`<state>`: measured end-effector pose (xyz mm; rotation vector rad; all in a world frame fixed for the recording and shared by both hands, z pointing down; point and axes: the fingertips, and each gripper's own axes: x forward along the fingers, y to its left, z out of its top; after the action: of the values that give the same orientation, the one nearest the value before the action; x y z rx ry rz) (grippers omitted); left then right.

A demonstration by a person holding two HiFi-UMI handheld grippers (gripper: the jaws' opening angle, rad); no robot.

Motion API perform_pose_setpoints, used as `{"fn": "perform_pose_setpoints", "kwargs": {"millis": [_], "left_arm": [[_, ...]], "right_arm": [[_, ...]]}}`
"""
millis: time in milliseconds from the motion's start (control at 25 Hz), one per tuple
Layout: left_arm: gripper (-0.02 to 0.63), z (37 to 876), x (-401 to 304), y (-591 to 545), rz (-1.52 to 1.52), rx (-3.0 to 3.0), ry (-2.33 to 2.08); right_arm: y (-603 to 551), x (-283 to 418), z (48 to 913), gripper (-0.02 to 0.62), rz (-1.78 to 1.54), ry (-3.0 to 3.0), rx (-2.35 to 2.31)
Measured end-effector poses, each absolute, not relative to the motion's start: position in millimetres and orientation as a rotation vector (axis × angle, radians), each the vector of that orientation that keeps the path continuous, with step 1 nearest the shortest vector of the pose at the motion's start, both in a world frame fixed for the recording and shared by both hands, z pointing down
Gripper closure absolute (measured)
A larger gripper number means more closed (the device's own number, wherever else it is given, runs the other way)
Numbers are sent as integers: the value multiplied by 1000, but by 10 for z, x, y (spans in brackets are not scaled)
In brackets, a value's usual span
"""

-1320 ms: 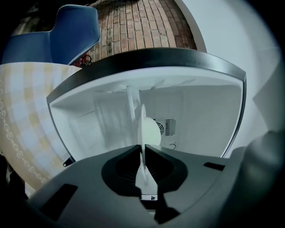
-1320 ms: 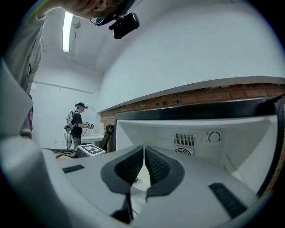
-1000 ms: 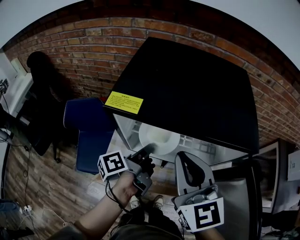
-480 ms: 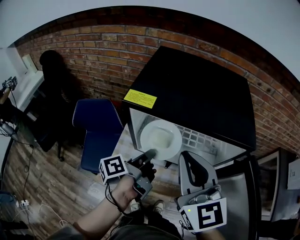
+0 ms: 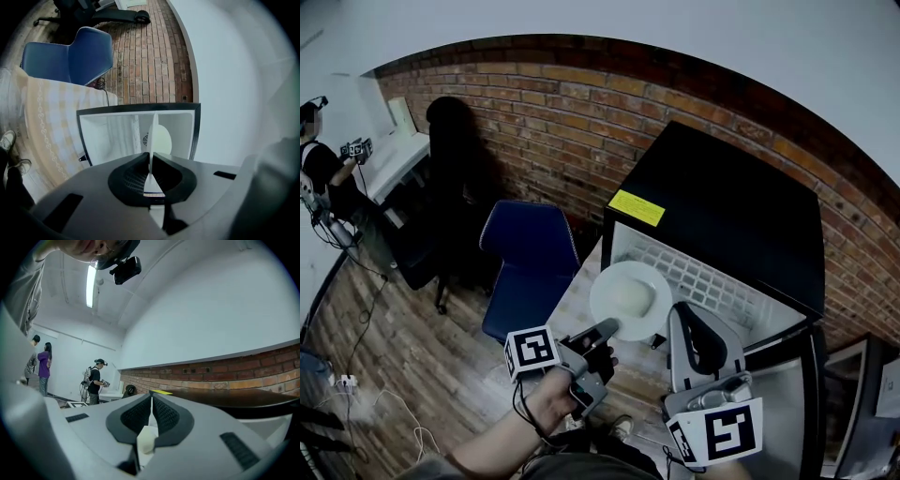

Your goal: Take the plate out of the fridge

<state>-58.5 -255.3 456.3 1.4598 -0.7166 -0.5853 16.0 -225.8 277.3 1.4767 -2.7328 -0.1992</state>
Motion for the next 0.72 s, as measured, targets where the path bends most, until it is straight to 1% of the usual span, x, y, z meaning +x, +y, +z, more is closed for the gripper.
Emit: {"fn": "perform_pose_setpoints", "kwargs": {"millis": [720], "left_arm": [[578, 4204, -1797, -2288, -801, 1410, -905]], "right_arm": [[-2146, -709, 2347, 563, -269, -2964, 1189]]}}
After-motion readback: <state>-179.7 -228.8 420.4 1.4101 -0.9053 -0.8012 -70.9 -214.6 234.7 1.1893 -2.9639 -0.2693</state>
